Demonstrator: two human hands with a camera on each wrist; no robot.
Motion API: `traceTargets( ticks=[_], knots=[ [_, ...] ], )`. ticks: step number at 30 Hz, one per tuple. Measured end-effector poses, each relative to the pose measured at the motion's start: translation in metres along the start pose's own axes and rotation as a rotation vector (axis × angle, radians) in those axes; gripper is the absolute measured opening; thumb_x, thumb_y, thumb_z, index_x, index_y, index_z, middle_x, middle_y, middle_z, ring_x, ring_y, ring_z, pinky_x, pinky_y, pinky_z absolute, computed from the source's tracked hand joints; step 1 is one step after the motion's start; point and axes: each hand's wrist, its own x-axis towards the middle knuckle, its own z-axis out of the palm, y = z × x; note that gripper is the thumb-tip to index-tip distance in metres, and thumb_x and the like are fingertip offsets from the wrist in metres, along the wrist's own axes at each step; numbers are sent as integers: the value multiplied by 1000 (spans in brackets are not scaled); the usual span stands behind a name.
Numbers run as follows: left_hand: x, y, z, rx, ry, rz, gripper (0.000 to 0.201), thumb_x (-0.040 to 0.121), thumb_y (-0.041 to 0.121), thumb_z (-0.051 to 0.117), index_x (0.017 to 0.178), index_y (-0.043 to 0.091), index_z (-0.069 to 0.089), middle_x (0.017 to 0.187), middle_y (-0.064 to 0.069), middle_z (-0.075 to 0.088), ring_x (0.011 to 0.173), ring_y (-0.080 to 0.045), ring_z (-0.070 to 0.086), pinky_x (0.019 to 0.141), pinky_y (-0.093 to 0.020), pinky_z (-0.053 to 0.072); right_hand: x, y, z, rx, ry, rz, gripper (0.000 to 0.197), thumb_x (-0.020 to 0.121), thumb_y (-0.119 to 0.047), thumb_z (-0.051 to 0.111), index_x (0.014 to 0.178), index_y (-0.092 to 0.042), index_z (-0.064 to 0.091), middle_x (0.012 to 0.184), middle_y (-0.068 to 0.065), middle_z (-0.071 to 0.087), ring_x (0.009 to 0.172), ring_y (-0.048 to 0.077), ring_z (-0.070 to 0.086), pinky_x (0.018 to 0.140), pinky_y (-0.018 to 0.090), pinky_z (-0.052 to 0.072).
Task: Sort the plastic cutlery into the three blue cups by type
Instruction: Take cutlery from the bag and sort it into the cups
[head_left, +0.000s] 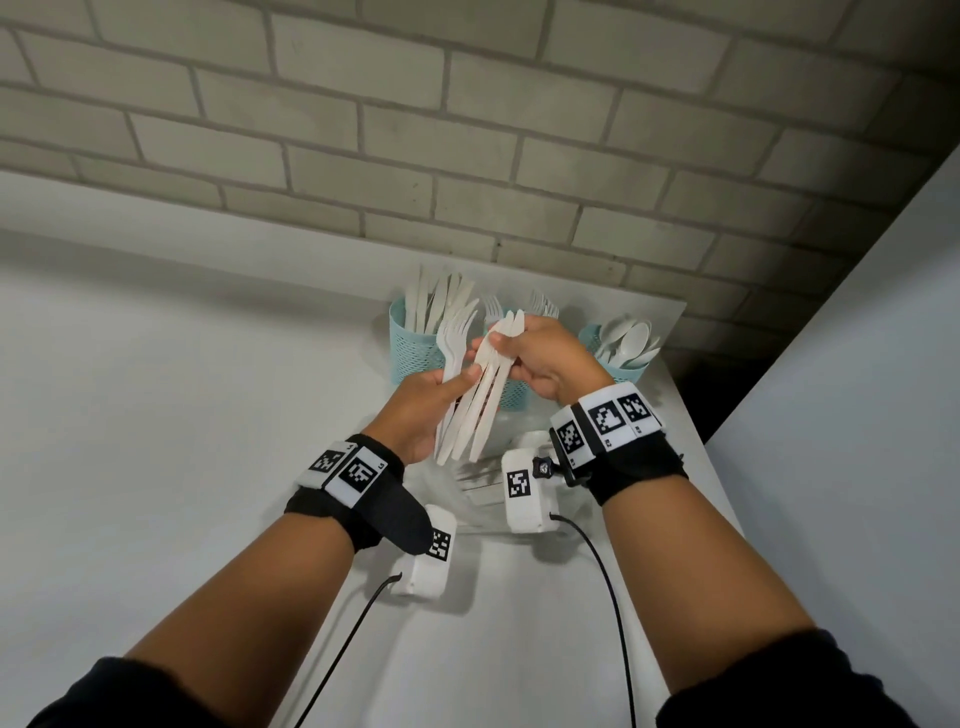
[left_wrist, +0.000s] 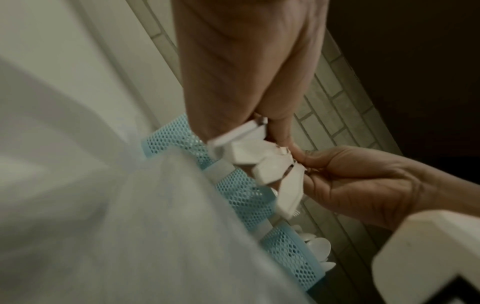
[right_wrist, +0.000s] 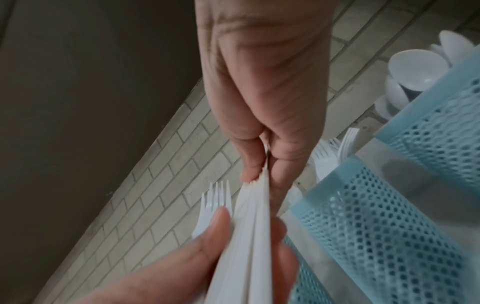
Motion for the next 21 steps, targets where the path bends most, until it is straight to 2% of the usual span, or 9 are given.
traceTargets(
  ticks=[2,5,8,9,12,14,16,18,21],
  knots=[
    [0,2,-5,-3,9,-13,21,93,25,54,97,9,67,89,-7,70,79,-18,66,71,-29,54,2,-9,1,0,31,6,17,94,4,46,109,6,53,115,27,61,108,38,61,82,37,52],
    [-2,3,-10,-60,-16,-64,21,95,24,52,95,7,65,78,-5,72,68,-15,69,59,-26,57,7,-24,-2,-9,100,-23,25,94,4,45,118,8,49,117,25,61,95,36,65,74,33,56],
    [-2,4,-9,-107,-6,-74,22,94,25,52,97,5,62,86,-9,70,72,-15,70,61,-23,59,18,-41,-7,21,230,-162,9,93,2,48,91,-2,57,102,19,68,92,31,67,85,39,54],
    [-2,4,-8,-99,12,-63,23,94,27,52,97,6,62,90,-10,68,77,-16,69,62,-22,59,22,-48,-8,56,279,-229,15,92,3,49,83,-7,55,92,16,69,88,29,67,87,42,54],
    [-2,5,-7,-97,80,-45,27,94,31,51,92,6,61,89,-8,65,78,-16,64,59,-18,57,31,-63,-6,144,364,-407,22,91,5,49,79,-13,52,78,8,66,83,28,67,85,44,55],
    [-1,6,-11,-62,136,-27,30,94,35,49,89,8,62,80,-3,59,66,-9,57,47,-12,49,38,-63,1,157,412,-468,23,90,4,50,79,-16,51,82,11,68,85,31,67,86,48,54],
    [0,6,-16,-8,164,1,31,94,39,49,87,12,63,71,2,47,54,-5,40,39,-9,35,45,-59,11,151,444,-517,24,90,1,51,78,-20,50,90,16,69,90,32,67,87,48,54],
    [0,7,-18,3,154,18,32,93,43,48,91,14,62,69,4,39,50,-4,30,37,-11,27,49,-50,26,147,432,-553,26,90,1,51,79,-22,49,94,16,68,92,31,66,86,41,54],
    [-2,12,-20,-53,129,-3,38,95,46,41,108,14,56,70,4,39,49,-5,27,37,-12,23,57,-34,48,35,396,-550,25,89,0,51,80,-23,49,97,18,68,90,31,64,81,35,51]
  ],
)
